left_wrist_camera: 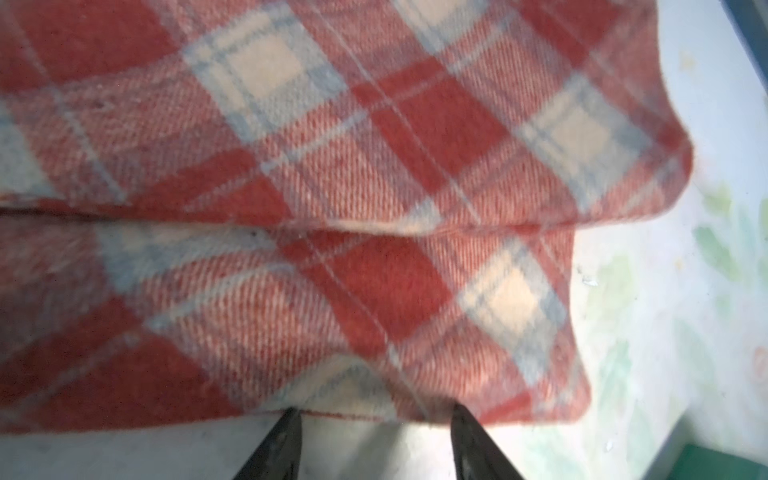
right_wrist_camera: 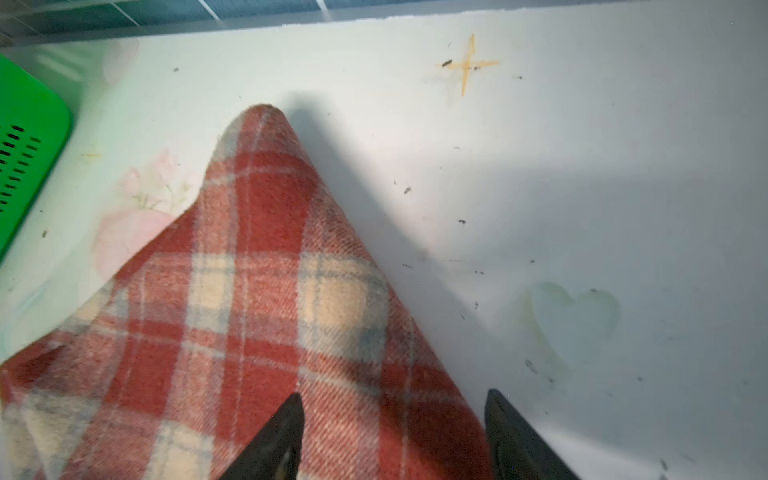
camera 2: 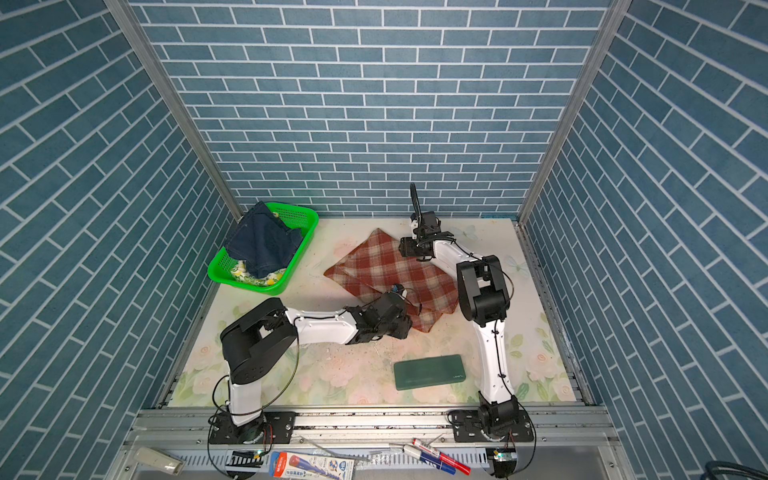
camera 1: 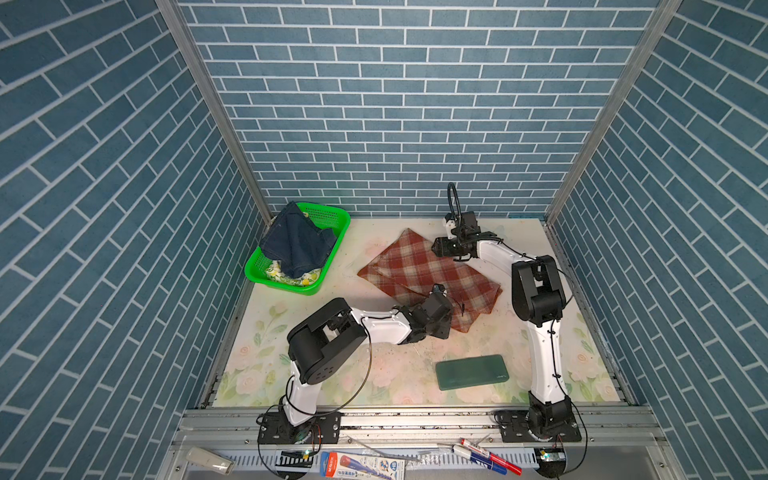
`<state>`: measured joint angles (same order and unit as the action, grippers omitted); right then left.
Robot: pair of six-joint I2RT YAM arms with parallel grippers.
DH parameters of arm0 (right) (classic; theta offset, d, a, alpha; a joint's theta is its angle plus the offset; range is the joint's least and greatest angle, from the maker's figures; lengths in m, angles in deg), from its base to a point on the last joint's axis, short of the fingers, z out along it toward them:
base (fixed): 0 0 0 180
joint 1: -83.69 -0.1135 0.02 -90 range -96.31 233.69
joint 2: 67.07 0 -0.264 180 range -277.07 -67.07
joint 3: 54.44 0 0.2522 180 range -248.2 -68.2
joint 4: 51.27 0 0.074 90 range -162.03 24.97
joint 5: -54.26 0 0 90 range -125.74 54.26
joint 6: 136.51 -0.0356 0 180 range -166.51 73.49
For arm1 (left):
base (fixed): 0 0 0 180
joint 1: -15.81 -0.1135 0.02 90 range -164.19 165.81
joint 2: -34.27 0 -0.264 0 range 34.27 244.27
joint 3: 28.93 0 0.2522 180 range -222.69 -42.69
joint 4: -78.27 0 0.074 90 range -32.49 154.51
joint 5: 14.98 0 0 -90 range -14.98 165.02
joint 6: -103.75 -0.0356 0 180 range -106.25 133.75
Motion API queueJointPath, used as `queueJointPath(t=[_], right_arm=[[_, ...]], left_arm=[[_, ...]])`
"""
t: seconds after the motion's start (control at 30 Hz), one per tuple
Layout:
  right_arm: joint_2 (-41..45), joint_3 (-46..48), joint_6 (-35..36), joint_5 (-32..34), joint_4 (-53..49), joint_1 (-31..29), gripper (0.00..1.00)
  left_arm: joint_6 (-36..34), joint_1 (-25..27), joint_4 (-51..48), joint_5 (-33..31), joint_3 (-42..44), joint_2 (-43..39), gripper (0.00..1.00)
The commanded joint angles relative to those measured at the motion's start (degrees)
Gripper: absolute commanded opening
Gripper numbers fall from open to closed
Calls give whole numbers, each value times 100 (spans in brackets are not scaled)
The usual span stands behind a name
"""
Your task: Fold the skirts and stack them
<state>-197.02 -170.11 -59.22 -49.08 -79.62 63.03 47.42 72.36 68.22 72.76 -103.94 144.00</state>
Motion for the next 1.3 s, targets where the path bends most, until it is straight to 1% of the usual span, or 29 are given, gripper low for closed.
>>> queueJointPath(t=[0.0,0.17,0.23,0.33,0.47,0.57,0.63,0.8,0.87,0.93,1.1,1.2,1.27], right_arm=[[848,163,148,200,4,140,73],[1937,1309,-246,973,-6,201,73],[2406,1926,-483,1260,11,201,73],[2988,2746,-831,1689,-99,201,71],[3704,3794,-1385,2127,-120,215,70],[4061,4238,-1770,2272,-286,221,67],[4222,4494,-2034,2242,-339,221,63],[4343,5043,-2518,2042,-165,221,62],[4277,5095,-2654,2084,-210,221,61],[4190,5098,-2717,2115,-292,226,58],[3835,5177,-2690,1848,-34,228,57],[3471,5076,-2585,1765,144,228,56],[3218,4945,-2446,1653,245,227,54]], left_arm=[[-251,-10,-149,-182,382,-631,66],[-440,-246,-369,-587,943,-1426,64],[-464,-505,-469,-670,1077,-1643,63],[-582,-927,-772,-856,1010,-1784,60],[-996,-1399,-1176,-1054,506,-1511,59],[-1311,-1599,-1312,-1325,131,-1247,59],[-1467,-1718,-1460,-1507,-146,-1026,59],[-1785,-1998,-1618,-1736,-649,-522,59],[-1877,-2123,-1734,-1757,-855,-322,59],[-1981,-2226,-1814,-1860,-1043,-146,59],[-2029,-2575,-1789,-1787,-1292,266,59],[-2031,-2652,-1903,-1678,-1461,592,55],[-2007,-2651,-1965,-1605,-1519,740,47]])
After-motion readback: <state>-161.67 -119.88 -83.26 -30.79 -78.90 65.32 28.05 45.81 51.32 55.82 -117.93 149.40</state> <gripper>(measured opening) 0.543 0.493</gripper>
